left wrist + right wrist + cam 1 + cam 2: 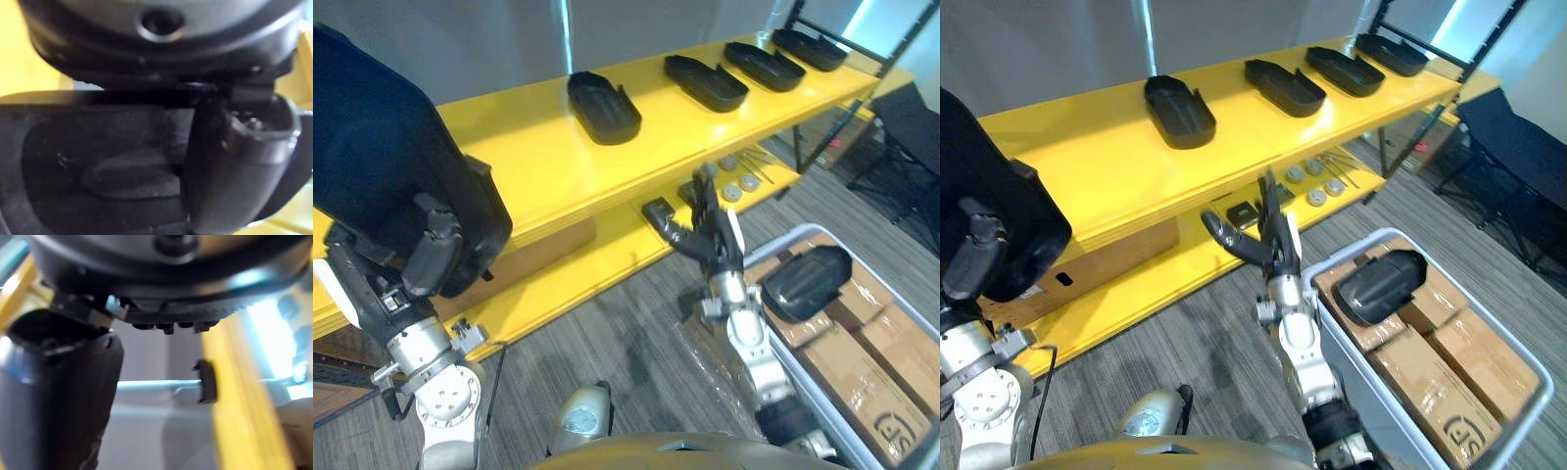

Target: Walk over and take three plastic housings, then place them on the shelf

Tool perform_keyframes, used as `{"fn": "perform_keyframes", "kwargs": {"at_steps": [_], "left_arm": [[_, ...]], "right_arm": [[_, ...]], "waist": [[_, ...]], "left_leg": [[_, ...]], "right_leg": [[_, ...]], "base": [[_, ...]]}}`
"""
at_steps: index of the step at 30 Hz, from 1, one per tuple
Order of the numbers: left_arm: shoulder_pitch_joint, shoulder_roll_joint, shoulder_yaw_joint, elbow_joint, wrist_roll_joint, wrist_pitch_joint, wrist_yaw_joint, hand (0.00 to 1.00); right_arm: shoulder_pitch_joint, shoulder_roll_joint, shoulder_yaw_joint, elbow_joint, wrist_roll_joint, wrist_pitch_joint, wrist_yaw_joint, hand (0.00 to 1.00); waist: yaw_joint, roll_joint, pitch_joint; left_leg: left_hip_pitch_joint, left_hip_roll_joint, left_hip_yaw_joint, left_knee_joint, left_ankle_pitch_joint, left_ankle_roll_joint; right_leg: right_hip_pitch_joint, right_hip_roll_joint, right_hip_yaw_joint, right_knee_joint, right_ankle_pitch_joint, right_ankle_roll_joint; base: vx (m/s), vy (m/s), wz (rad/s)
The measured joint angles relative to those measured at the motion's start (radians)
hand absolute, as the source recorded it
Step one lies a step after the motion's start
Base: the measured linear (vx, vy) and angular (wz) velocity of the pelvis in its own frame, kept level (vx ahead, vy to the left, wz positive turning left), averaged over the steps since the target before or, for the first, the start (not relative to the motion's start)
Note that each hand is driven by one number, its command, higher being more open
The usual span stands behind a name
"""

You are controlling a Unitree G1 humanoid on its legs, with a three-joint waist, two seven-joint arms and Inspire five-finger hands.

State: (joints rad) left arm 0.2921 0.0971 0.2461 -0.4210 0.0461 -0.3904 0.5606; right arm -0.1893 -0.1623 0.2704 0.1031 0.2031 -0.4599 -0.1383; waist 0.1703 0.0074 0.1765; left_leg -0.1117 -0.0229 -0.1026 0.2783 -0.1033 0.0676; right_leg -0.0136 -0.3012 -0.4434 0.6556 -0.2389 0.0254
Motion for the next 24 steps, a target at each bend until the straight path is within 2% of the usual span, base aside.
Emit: {"fn": "perform_keyframes", "kwargs": {"at_steps": [1, 2, 3, 4, 5, 6, 7, 8, 9, 11, 13, 17, 18, 19, 20, 21, 22, 23, 24], "left_arm": [[-0.026, 0.005, -0.002, 0.001, 0.000, 0.000, 0.004, 0.00], [-0.080, 0.016, -0.014, 0.004, 0.001, 0.000, 0.004, 0.00], [-0.127, 0.026, -0.038, 0.017, 0.001, -0.006, 0.000, 0.00], [-0.140, 0.028, -0.047, 0.024, 0.001, -0.008, -0.004, 0.00], [-0.141, 0.028, -0.055, 0.032, 0.001, -0.008, -0.012, 0.00], [-0.132, 0.028, -0.057, 0.047, 0.003, -0.006, -0.019, 0.00], [-0.126, 0.031, -0.056, 0.052, 0.003, -0.001, -0.019, 0.00], [-0.120, 0.040, -0.052, 0.055, 0.002, 0.004, -0.019, 0.00], [-0.113, 0.024, -0.057, 0.065, -0.001, 0.006, -0.022, 0.00], [-0.084, 0.024, -0.052, 0.062, -0.001, 0.003, -0.041, 0.00], [-0.074, 0.020, -0.054, 0.062, -0.001, 0.004, -0.049, 0.00], [-0.057, 0.017, -0.051, 0.061, -0.006, 0.007, -0.054, 0.00], [-0.058, 0.015, -0.052, 0.058, -0.006, 0.010, -0.068, 0.00], [-0.058, 0.015, -0.054, 0.056, -0.005, 0.010, -0.071, 0.00], [-0.065, 0.015, -0.062, 0.056, -0.004, 0.010, -0.085, 0.00], [-0.068, 0.016, -0.072, 0.057, -0.004, 0.010, -0.095, 0.00], [-0.069, 0.016, -0.078, 0.058, -0.004, 0.010, -0.102, 0.00], [-0.071, 0.016, -0.092, 0.058, -0.001, 0.008, -0.109, 0.00], [-0.079, 0.020, -0.108, 0.063, -0.001, 0.003, -0.112, 0.00]], "right_arm": [[-0.041, -0.007, -0.013, -0.020, 0.000, -0.012, -0.001, 1.00], [-0.108, -0.025, -0.052, -0.074, 0.000, -0.033, -0.008, 1.00], [-0.153, -0.051, -0.095, -0.141, -0.003, -0.053, -0.027, 1.00], [-0.169, -0.064, -0.112, -0.176, -0.005, -0.057, -0.040, 1.00], [-0.190, -0.074, -0.140, -0.236, -0.023, -0.061, -0.061, 1.00], [-0.192, -0.078, -0.156, -0.275, -0.049, -0.075, -0.085, 1.00], [-0.192, -0.078, -0.162, -0.286, -0.068, -0.084, -0.099, 1.00], [-0.192, -0.079, -0.171, -0.308, -0.089, -0.099, -0.124, 1.00], [-0.184, -0.091, -0.190, -0.320, -0.086, -0.115, -0.125, 1.00], [-0.167, -0.121, -0.234, -0.346, -0.074, -0.105, -0.116, 1.00], [-0.129, -0.153, -0.304, -0.382, -0.003, -0.057, -0.082, 1.00], [-0.030, -0.154, -0.357, -0.393, 0.100, 0.010, -0.030, 1.00], [0.009, -0.149, -0.368, -0.393, 0.100, 0.030, -0.020, 1.00], [0.026, -0.143, -0.372, -0.393, 0.099, 0.039, -0.017, 1.00], [0.061, -0.130, -0.383, -0.393, 0.099, 0.046, -0.014, 1.00], [0.093, -0.112, -0.389, -0.393, 0.099, 0.055, -0.008, 1.00], [0.109, -0.106, -0.392, -0.393, 0.099, 0.060, -0.006, 1.00], [0.137, -0.108, -0.394, -0.393, 0.098, 0.064, 0.000, 1.00], [0.150, -0.108, -0.404, -0.391, 0.098, 0.063, 0.004, 1.00]], "waist": [[-0.005, 0.004, 0.001], [-0.015, 0.009, 0.001], [-0.026, 0.010, 0.000], [-0.035, 0.011, 0.000], [-0.050, 0.005, -0.003], [-0.056, -0.011, -0.011], [-0.060, -0.020, -0.017], [-0.060, -0.050, -0.034], [-0.066, -0.025, -0.037], [-0.063, 0.006, -0.045], [-0.066, 0.021, -0.043], [-0.070, 0.026, -0.039], [-0.083, 0.027, -0.039], [-0.091, 0.030, -0.040], [-0.109, 0.035, -0.040], [-0.127, 0.035, -0.038], [-0.134, 0.035, -0.038], [-0.151, 0.049, -0.042], [-0.156, 0.065, -0.035]], "left_leg": [[0.007, -0.005, -0.020, -0.011, 0.004, -0.002], [0.015, -0.022, -0.075, -0.030, 0.008, -0.009], [0.020, -0.040, -0.137, -0.046, 0.013, -0.008], [0.024, -0.046, -0.159, -0.054, 0.016, -0.009], [0.043, -0.055, -0.193, -0.075, 0.036, -0.023], [0.067, -0.076, -0.236, -0.075, 0.034, -0.042], [0.070, -0.089, -0.254, -0.067, 0.025, -0.051], [0.064, -0.119, -0.280, -0.037, -0.009, -0.066], [0.047, -0.084, -0.250, 0.017, -0.054, -0.082], [0.029, 0.011, -0.147, 0.047, -0.078, -0.107], [0.031, 0.064, -0.069, 0.063, -0.087, -0.121], [-0.003, 0.088, 0.056, 0.194, -0.098, -0.112], [-0.004, 0.096, 0.102, 0.210, -0.130, -0.090], [-0.008, 0.118, 0.138, 0.208, -0.138, -0.078], [-0.026, 0.175, 0.197, 0.204, -0.141, -0.084], [-0.040, 0.221, 0.234, 0.179, -0.131, -0.101], [-0.037, 0.240, 0.247, 0.148, -0.115, -0.116], [-0.022, 0.265, 0.263, 0.061, -0.031, -0.127], [0.011, 0.267, 0.260, 0.003, 0.046, -0.216]], "right_leg": [[-0.017, 0.029, 0.024, -0.038, -0.010, -0.001], [-0.063, 0.087, 0.098, -0.110, -0.011, -0.003], [-0.113, 0.129, 0.187, -0.167, -0.002, 0.012], [-0.134, 0.145, 0.234, -0.192, 0.008, 0.027], [-0.154, 0.168, 0.307, -0.245, 0.031, 0.063], [-0.151, 0.164, 0.348, -0.297, 0.051, 0.067], [-0.145, 0.157, 0.355, -0.325, 0.073, 0.050], [-0.135, 0.133, 0.349, -0.369, 0.149, 0.032], [-0.101, 0.141, 0.293, -0.364, 0.171, 0.042], [-0.051, 0.179, 0.229, -0.402, 0.159, 0.022], [0.009, 0.208, 0.180, -0.449, 0.154, 0.013], [0.096, 0.216, 0.153, -0.514, 0.151, 0.008], [0.126, 0.205, 0.135, -0.539, 0.159, 0.009], [0.132, 0.201, 0.122, -0.540, 0.159, 0.010], [0.141, 0.189, 0.102, -0.541, 0.159, 0.010], [0.144, 0.164, 0.090, -0.540, 0.161, 0.016], [0.145, 0.149, 0.088, -0.538, 0.162, 0.026], [0.147, 0.125, 0.086, -0.532, 0.161, 0.063], [0.155, 0.103, 0.100, -0.523, 0.153, 0.113]], "base": [[0.15, 0.046, 0.94], [0.15, -0.021, 1.42], [0.20, -0.084, 1.60], [0.24, -0.164, 1.75], [0.29, -0.250, 1.62], [0.26, -0.260, 1.53], [0.28, -0.323, 1.36], [0.26, -0.337, 1.33], [0.26, -0.332, 1.30], [0.19, -0.248, 0.88], [0.20, -0.206, 0.62], [0.13, -0.052, 0.23], [0.10, 0.060, 0.34], [0.07, 0.089, 0.48], [0.06, 0.133, 0.44], [0.08, 0.209, 0.43], [0.10, 0.306, 0.30], [0.13, 0.405, 0.11], [0.11, 0.382, -0.01]]}}
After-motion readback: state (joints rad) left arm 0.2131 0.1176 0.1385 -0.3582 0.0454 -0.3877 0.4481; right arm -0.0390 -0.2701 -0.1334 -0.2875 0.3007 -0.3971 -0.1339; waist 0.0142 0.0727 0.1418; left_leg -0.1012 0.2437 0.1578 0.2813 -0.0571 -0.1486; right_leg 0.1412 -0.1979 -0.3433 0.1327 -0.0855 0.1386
